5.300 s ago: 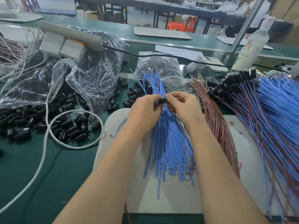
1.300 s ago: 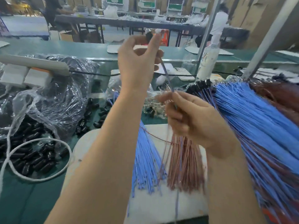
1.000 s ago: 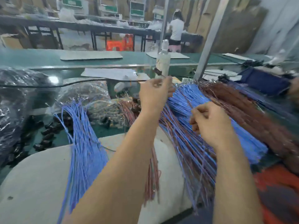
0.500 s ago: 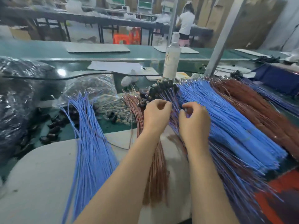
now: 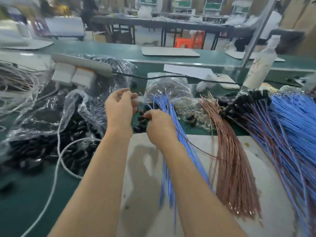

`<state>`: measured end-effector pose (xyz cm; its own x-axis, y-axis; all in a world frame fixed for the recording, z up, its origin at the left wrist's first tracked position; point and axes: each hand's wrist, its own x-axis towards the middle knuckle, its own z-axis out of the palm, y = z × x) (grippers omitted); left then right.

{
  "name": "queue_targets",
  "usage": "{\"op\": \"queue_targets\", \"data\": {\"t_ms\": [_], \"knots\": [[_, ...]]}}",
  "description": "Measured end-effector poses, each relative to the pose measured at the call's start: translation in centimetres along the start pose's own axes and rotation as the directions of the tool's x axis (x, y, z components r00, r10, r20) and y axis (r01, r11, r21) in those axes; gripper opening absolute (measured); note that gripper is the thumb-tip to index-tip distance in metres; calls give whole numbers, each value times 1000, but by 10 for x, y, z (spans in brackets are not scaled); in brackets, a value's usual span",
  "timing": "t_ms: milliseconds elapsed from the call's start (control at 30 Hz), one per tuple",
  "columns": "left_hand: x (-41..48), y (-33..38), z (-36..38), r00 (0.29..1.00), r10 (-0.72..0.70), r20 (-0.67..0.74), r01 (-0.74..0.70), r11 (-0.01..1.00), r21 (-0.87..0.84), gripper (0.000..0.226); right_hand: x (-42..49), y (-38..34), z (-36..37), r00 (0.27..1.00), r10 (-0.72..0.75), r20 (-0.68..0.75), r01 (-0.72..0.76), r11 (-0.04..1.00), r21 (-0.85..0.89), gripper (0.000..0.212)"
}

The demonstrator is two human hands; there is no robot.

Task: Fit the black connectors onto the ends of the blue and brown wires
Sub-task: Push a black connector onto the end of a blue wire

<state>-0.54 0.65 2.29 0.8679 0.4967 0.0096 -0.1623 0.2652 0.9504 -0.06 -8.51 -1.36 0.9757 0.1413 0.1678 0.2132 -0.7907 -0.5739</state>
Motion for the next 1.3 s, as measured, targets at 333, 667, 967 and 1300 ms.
{"op": "queue_targets", "data": {"t_ms": [333,667,967,1300], "knots": [[15,4,-23,998,-57,3,58,996,-63,13,29,-22,28,988,147,52,-123,941,-314,31],[5,-10,-2,994,-112,15,113,988,-104,12,29,-23,35,988,135,-79,-149,965,-215,26],[16,-12,-4,996,-92,-9,90,988,-123,13,39,-5,1,990,138,4,-137,981,139,18],[22,-6,-6,993,-114,42,118,988,-103,11,49,4,12,984,176,-2,-171,952,-255,33]]}}
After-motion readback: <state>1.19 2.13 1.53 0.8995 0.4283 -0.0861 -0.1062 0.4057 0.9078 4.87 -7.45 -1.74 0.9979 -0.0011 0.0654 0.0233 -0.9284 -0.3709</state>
